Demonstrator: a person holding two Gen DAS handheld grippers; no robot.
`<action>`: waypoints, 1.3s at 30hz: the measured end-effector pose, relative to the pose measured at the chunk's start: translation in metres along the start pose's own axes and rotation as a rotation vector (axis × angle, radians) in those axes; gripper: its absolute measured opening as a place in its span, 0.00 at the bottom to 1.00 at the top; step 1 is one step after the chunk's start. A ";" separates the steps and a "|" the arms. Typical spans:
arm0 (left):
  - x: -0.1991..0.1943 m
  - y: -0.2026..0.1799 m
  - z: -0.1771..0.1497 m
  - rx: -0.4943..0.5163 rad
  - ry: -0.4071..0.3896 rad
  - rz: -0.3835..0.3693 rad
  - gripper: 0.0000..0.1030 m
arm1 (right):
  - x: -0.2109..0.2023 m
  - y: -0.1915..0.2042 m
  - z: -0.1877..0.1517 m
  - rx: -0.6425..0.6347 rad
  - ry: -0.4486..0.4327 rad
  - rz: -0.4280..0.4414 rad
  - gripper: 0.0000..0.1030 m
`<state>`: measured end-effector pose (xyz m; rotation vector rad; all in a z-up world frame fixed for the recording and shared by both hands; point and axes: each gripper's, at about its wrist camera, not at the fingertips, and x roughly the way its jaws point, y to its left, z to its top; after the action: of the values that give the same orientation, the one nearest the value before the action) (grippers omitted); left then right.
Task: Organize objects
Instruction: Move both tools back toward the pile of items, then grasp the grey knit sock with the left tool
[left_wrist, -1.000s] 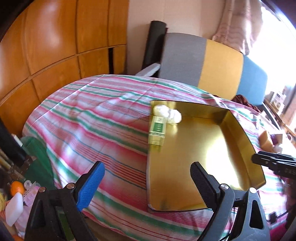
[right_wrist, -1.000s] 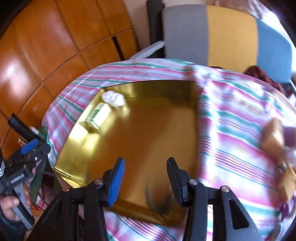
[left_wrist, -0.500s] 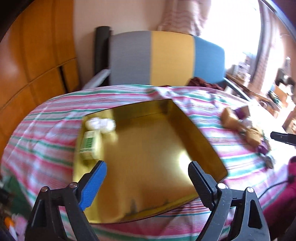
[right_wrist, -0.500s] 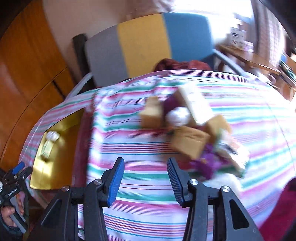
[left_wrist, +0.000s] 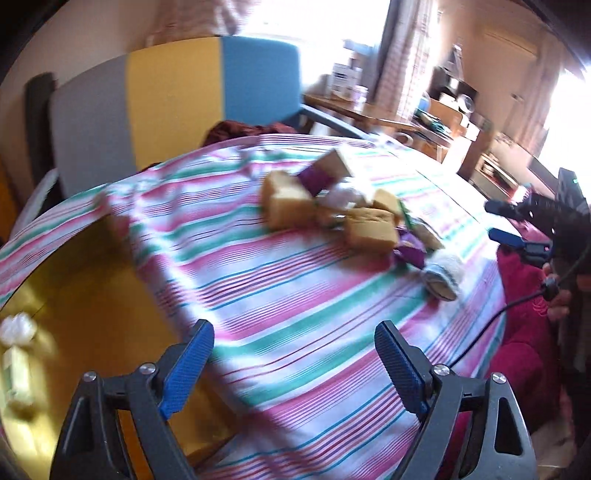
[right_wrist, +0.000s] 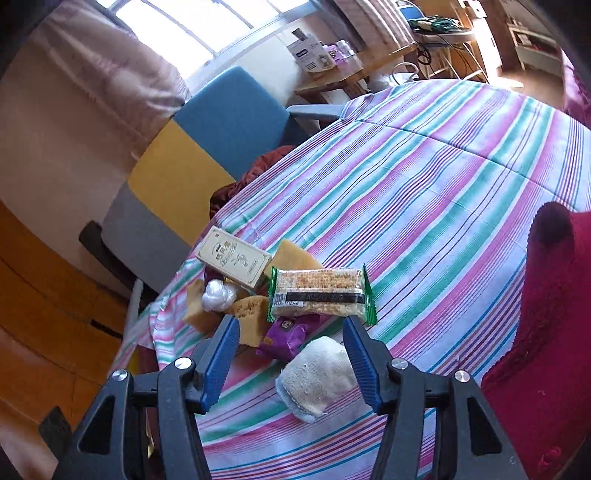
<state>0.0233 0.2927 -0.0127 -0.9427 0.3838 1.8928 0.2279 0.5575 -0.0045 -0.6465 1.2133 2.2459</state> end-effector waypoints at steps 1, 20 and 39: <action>0.008 -0.009 0.004 0.018 0.005 -0.022 0.78 | 0.000 -0.005 0.001 0.025 -0.006 0.013 0.60; 0.125 -0.180 0.056 0.395 0.111 -0.297 0.62 | -0.006 -0.022 0.003 0.105 -0.046 0.141 0.63; 0.067 -0.060 -0.013 0.069 0.010 -0.086 0.53 | 0.003 -0.017 0.001 0.073 0.028 0.096 0.63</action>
<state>0.0643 0.3564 -0.0636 -0.9087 0.4056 1.7868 0.2364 0.5676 -0.0163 -0.6057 1.3601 2.2655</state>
